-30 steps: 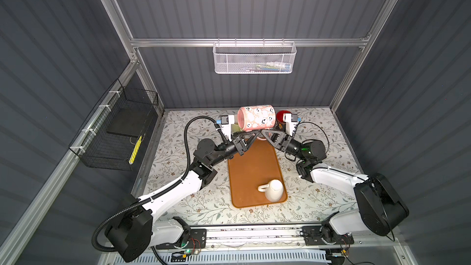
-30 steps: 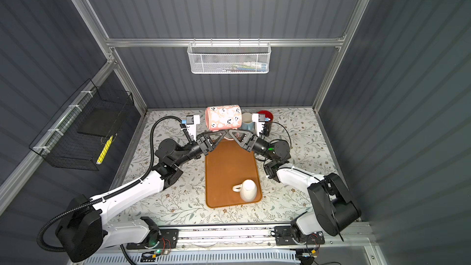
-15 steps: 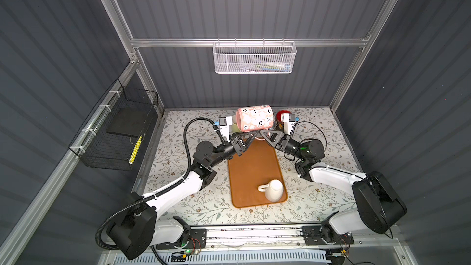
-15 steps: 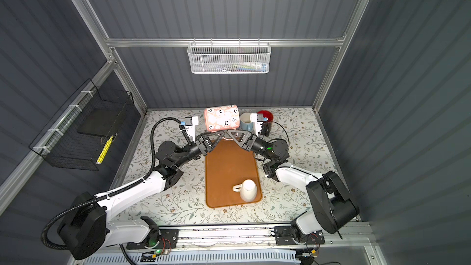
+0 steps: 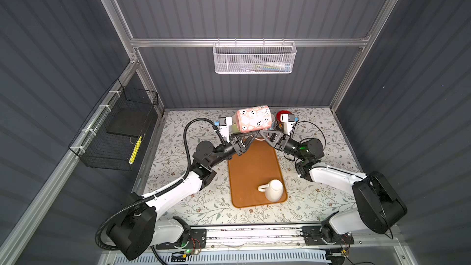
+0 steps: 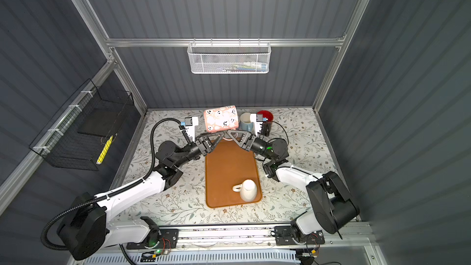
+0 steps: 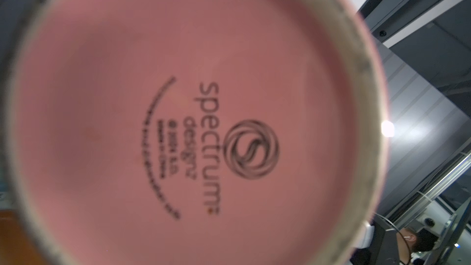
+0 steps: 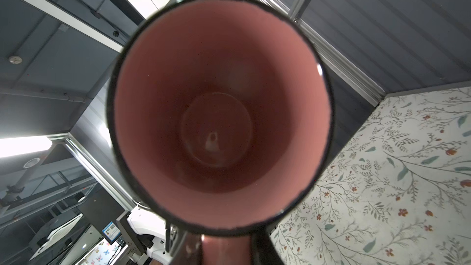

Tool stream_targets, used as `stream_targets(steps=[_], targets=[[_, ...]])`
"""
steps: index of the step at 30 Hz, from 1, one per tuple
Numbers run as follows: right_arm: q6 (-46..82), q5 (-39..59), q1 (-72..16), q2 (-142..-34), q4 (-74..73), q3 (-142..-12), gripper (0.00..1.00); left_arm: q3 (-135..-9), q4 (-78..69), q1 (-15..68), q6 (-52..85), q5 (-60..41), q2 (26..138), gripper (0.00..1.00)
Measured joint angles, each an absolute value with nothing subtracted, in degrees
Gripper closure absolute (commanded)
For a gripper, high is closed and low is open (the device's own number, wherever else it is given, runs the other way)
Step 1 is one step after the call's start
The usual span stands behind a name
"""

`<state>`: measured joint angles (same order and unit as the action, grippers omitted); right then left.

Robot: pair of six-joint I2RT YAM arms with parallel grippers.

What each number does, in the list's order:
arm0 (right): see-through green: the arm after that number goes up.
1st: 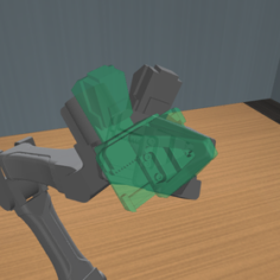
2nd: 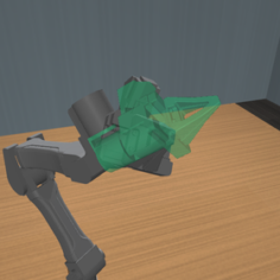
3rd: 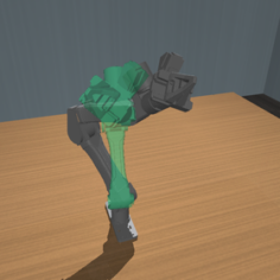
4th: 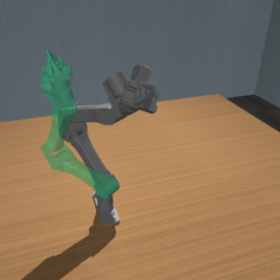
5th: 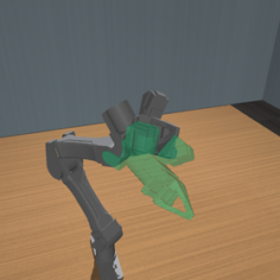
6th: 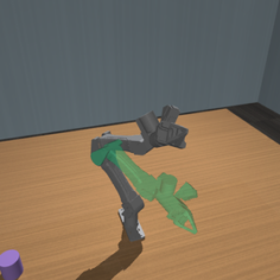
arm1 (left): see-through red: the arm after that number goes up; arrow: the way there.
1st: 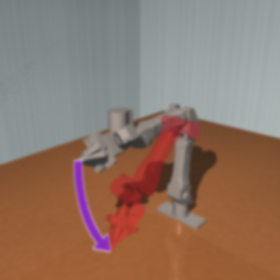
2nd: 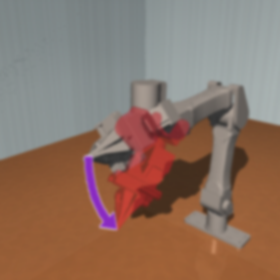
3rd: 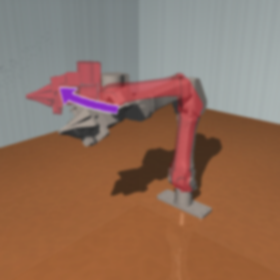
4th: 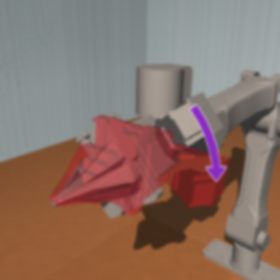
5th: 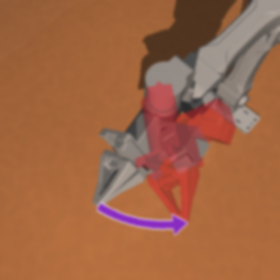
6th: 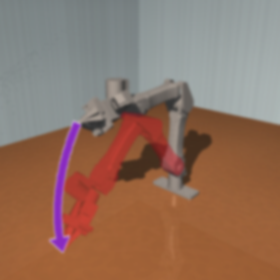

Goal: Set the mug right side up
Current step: 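Open the left gripper and draw it back while the right gripper holds the mug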

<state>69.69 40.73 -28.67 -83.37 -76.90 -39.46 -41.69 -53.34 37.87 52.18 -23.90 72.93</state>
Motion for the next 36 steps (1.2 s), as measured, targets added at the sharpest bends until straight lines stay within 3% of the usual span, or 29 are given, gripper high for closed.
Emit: stream_targets(steps=[8, 17, 36], targets=[[68.1, 40.7, -28.6, -81.3, -74.0, -39.5, 1.00, -41.5, -46.8, 37.9, 49.0, -23.4, 67.7, 0.30], [64.6, 40.5, -28.5, -78.7, -67.5, -39.5, 1.00, -40.3, -33.3, 37.8, 42.4, -18.0, 57.5, 0.00], [37.2, 28.3, -35.4, -75.9, -15.9, -55.9, 1.00, -40.5, 2.3, 37.8, 29.5, 2.8, 35.4, 0.00]])
